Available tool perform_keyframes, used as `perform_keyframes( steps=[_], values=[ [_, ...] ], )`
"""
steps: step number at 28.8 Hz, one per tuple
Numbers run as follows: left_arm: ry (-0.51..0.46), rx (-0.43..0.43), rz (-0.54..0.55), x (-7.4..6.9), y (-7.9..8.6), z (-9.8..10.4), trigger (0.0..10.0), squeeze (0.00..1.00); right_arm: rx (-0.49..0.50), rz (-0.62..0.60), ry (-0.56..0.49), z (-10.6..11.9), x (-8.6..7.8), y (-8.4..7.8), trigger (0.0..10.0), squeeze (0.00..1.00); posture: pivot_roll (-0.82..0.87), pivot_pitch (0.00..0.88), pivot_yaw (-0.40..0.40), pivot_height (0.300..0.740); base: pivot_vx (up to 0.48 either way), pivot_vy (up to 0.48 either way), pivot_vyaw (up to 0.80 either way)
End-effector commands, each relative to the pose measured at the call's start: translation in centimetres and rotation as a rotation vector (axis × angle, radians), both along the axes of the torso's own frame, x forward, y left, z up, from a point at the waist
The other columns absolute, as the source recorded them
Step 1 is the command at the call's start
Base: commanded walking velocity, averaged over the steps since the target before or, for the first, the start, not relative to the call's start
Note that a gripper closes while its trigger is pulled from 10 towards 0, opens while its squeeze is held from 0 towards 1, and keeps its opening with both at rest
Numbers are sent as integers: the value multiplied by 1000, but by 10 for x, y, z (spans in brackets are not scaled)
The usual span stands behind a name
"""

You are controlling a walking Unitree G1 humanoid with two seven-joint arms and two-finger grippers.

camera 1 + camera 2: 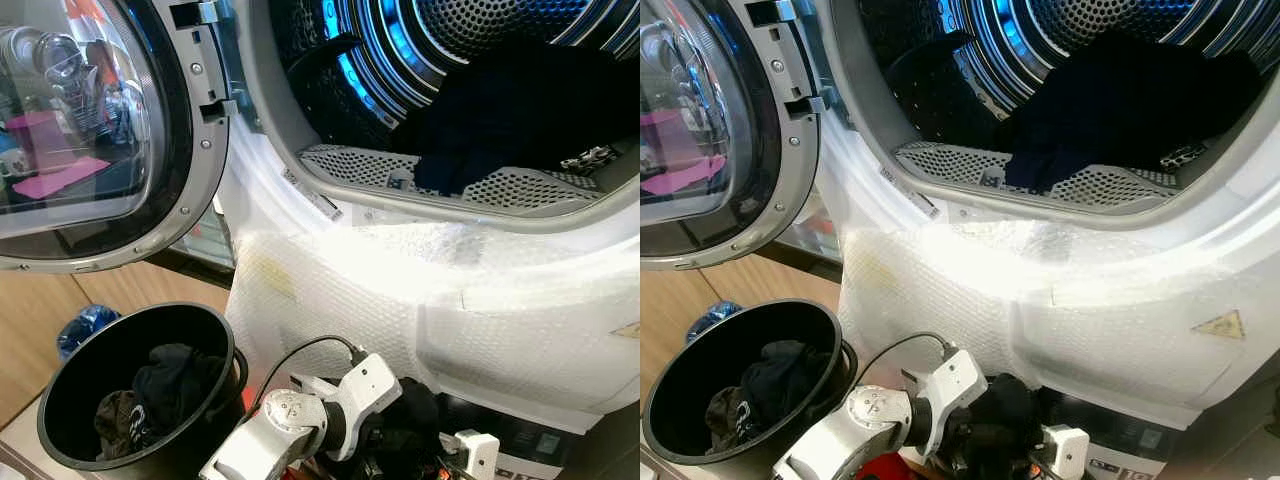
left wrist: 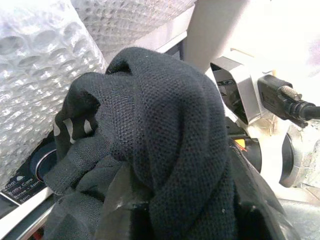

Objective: Clothes washing

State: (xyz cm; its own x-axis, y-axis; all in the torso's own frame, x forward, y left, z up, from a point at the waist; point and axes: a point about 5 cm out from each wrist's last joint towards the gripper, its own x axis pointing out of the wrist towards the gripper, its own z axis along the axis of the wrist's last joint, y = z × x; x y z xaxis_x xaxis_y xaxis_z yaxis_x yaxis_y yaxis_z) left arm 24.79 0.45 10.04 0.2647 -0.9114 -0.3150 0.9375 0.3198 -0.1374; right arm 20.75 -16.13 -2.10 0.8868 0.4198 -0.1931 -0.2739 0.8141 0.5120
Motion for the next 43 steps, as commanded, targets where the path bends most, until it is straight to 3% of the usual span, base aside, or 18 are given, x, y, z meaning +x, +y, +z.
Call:
perform_keyframes(
  steps=[1,2,3,5,22,23,24,35,43],
  values=[
    [-14,-43,-44,-3,-2,11,6275,0,2,-136,30,-3,-2,-22,0,0,-59,0,98,740,0,0,0],
    [-14,-41,-45,-3,-2,11,8784,0,18,-141,24,-2,-1,-22,0,0,-58,0,99,740,0,0,0],
    [-14,-41,-44,-3,-1,11,8784,0,28,-145,21,-1,-1,-22,0,0,-58,0,99,740,0,0,0],
    [-12,-40,-38,-3,-1,11,10000,0,64,-140,9,0,-1,-20,0,0,-56,0,101,740,0,0,0],
    [-5,-48,-47,-5,7,15,10000,0,73,-143,3,1,0,-22,0,0,-55,0,111,740,0,0,0],
    [-2,-50,-50,-5,8,15,10000,118,75,-142,3,1,0,-22,0,0,-53,0,112,740,0,0,0],
    [6,-52,-53,-7,11,16,10000,1000,78,-133,4,0,1,-20,0,0,-53,0,115,740,0,0,0],
    [35,-37,-98,-17,33,17,10000,1000,86,-128,-3,2,9,-15,0,0,-43,0,122,740,0,0,0],
    [63,-64,-84,-25,60,27,10000,1000,76,-116,15,-1,8,-17,0,0,-31,0,130,740,0,0,0]
  ],
)
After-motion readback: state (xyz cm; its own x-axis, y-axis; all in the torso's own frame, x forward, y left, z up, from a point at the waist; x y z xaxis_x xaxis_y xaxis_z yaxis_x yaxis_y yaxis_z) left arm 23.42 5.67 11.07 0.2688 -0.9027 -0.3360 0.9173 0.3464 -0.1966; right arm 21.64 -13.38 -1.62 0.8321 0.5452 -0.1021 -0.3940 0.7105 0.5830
